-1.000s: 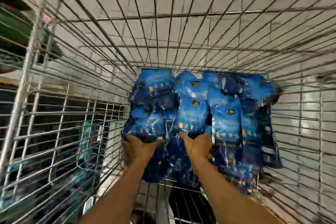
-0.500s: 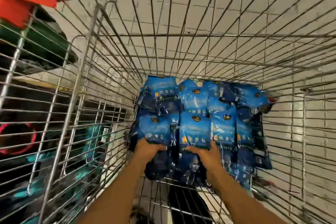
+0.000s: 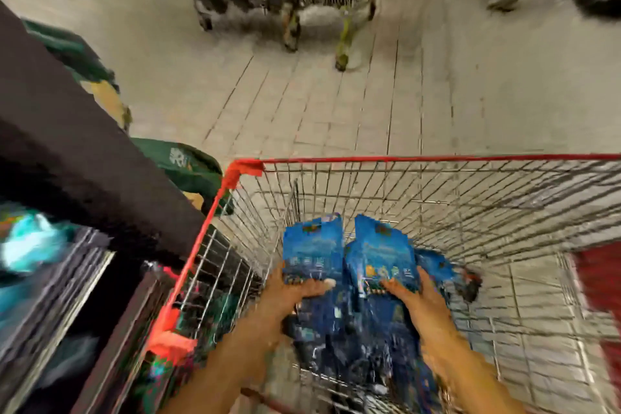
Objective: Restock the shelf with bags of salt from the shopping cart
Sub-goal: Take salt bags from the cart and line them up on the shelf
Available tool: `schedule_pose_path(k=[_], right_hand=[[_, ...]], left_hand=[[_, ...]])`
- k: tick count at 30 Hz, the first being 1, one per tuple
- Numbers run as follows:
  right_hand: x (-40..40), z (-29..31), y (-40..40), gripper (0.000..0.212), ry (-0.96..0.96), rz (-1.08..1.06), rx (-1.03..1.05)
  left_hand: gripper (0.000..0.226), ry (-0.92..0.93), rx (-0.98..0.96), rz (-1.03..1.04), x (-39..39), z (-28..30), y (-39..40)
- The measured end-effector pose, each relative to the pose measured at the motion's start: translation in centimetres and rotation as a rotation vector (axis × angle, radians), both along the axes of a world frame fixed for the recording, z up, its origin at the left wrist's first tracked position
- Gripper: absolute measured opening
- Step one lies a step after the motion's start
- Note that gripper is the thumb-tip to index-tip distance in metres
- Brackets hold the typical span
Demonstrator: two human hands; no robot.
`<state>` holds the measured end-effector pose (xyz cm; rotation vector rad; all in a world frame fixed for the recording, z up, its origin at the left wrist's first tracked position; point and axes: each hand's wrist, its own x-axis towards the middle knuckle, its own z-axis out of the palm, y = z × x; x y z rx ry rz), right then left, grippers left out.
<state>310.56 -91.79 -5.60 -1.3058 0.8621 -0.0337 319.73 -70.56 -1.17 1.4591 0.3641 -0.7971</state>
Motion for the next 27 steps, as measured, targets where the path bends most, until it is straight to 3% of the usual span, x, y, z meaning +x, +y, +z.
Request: schedule_pose_path(k=[3, 6, 9, 12, 16, 20, 27], right_hand=[[0.4, 7.5, 2.9, 0.059, -0.146, 0.045, -0.041], [0.6, 14.6, 6.9, 0.033, -0.336, 0.091, -0.088], [0.7, 21.5, 11.4, 0.039, -0.507, 0.158, -0.1], [0.7, 27.5, 16.1, 0.049, -0.651, 0.265, -0.078], [1.1, 34.5, 23.2, 0.053, -0.824, 0.456, 0.022], [1.4, 40.6, 30.3, 0.046, -0.975, 0.654, 0.181], [0.0, 50.4, 43.4, 0.054, -1.148, 1.023, 0.385]], left_hand=[[0.062, -0.012, -0.142, 0.083, -1.9, 7.7, 3.5], [0.067, -0.024, -0.241, 0.199, -3.8, 14.8, 8.2], [0.076, -0.079, -0.306, 0.292, -5.8, 20.7, 12.6], [0.067, -0.321, -0.367, 0.436, -8.3, 27.1, 16.6], [0.038, -0.743, -0.221, 0.6, -12.7, 35.3, 22.8], [0.039, -1.034, -0.024, 0.778, -17.3, 41.5, 28.9], [0.025, -1.181, 0.327, 1.022, -24.7, 50.9, 39.4]])
